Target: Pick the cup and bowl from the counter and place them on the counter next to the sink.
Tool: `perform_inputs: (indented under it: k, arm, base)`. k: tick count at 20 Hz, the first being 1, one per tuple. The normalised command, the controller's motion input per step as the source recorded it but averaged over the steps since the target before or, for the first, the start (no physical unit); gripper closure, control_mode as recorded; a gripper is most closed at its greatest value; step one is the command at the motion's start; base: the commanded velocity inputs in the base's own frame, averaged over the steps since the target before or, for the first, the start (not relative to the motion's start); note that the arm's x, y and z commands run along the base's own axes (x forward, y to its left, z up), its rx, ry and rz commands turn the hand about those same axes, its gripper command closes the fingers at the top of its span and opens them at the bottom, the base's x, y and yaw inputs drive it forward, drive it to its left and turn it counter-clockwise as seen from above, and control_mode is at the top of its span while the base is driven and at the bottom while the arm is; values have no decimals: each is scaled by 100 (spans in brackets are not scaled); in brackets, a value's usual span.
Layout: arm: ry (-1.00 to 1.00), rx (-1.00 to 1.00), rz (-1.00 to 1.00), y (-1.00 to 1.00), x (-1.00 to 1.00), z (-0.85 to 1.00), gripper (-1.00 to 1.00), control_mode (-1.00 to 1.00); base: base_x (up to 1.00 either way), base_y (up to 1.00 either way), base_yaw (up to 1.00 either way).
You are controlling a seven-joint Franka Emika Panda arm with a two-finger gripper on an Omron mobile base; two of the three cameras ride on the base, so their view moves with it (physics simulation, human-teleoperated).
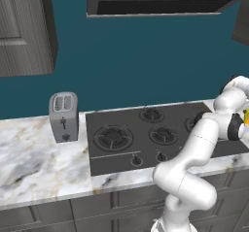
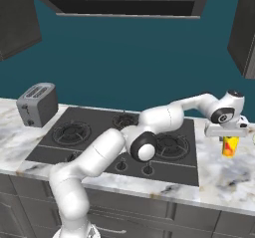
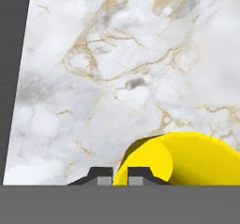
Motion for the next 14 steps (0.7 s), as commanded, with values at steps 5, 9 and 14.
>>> perform_inputs:
  k: [5, 9, 14]
  arm:
    - [-10, -2, 2, 39, -5, 3, 100, -100]
    - [-13, -4, 1, 67, -13, 22, 100, -100]
    - [-7, -9, 0, 75, -4, 21, 100, -100]
  base:
    - [0, 0, 0]
    - [0, 0, 0]
    - [0, 0, 0]
